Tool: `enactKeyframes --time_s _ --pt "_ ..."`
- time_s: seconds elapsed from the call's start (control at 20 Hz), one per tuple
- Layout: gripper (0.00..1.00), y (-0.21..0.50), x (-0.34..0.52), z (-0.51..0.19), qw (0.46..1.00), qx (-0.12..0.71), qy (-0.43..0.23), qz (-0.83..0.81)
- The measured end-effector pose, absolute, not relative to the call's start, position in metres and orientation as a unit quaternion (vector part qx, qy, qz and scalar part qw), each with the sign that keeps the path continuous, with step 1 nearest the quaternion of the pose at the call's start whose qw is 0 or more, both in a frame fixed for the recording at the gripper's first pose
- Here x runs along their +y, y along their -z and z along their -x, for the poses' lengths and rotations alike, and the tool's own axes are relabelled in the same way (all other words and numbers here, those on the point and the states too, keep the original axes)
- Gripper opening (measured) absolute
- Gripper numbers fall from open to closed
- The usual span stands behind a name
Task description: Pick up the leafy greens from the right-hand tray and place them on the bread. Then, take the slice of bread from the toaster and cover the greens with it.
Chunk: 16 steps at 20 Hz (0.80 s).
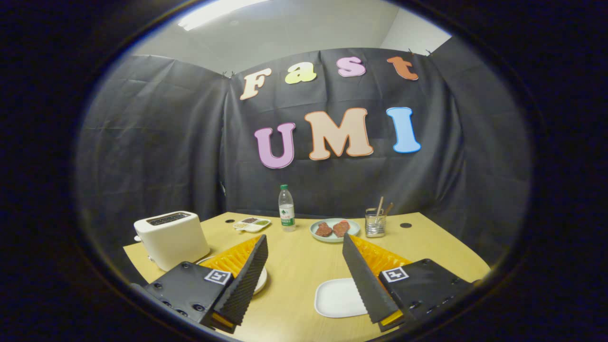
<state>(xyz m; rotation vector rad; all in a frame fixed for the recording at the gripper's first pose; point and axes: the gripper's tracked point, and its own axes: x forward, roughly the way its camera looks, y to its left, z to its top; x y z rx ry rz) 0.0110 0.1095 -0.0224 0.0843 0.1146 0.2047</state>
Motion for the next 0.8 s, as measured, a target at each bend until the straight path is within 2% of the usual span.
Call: enactKeyframes --time_s 0.35,0.8 --pt "0.99 0.02 0.055 0.006 0.996 0.051 -0.049 -0.049" --pt "0.99 0.027 0.034 0.007 0.997 0.057 -0.019 -0.054"
